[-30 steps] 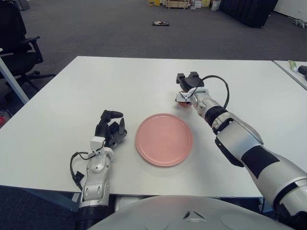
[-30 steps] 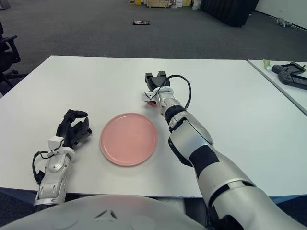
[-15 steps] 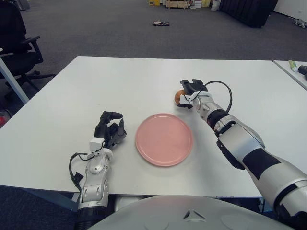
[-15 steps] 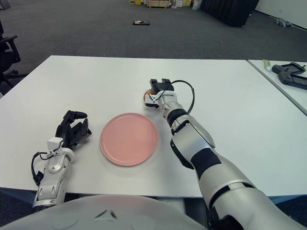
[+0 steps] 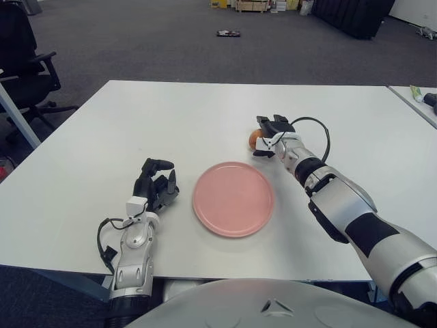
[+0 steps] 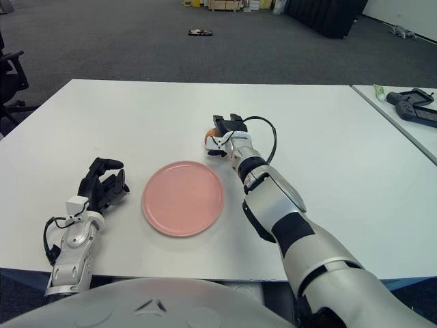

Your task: Put the apple into the plate.

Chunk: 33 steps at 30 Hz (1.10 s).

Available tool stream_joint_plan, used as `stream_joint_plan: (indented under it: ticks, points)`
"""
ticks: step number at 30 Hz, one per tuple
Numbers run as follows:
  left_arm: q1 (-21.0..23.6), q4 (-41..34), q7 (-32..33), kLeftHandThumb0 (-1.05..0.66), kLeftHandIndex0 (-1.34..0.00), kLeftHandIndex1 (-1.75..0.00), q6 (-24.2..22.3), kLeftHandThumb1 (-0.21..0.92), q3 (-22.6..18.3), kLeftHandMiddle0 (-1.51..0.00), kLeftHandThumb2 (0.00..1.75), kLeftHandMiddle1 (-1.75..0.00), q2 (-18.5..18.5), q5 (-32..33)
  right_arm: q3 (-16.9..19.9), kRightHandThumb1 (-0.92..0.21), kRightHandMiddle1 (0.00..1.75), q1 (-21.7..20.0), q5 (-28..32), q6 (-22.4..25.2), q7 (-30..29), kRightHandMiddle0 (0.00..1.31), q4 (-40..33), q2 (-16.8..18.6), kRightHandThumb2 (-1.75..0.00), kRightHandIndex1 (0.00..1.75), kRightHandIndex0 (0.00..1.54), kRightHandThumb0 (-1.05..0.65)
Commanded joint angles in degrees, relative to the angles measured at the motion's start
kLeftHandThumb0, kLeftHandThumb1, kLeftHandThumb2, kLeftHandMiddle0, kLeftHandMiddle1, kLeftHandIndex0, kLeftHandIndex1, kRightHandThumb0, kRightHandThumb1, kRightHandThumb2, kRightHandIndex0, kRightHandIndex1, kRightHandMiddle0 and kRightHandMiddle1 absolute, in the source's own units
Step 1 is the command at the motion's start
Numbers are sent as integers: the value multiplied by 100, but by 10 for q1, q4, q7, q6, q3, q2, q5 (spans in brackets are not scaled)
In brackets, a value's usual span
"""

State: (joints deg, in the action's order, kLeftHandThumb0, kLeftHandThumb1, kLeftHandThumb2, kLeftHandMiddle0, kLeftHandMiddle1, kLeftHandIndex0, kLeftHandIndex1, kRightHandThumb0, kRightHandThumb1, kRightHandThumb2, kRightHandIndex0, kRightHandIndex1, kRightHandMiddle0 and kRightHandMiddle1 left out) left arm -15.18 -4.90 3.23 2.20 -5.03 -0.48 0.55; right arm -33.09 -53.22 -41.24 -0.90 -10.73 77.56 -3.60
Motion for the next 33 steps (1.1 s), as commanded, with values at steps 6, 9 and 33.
stream_joint_plan:
  ticks: [6, 9, 33]
  points:
    - [-3, -9, -8, -37, -31, -175, 12, 73, 1, -78, 79, -175, 2, 6, -1, -65, 0, 6, 0, -2, -11, 0, -1, 3, -67, 0, 0, -64]
    - [-3, -7, -10, -37, -31, -175, 16, 73, 0, -77, 80, -175, 2, 7, -2, -66, 0, 10, -1, -4, -16, 0, 0, 3, -70, 0, 0, -63]
    - [-7, -10, 1, -37, -31, -175, 17, 73, 1, -77, 80, -175, -2, -3, -27, -58, 172, 32, -17, -2, -92, 17, 10, 27, -94, 172, 18, -40]
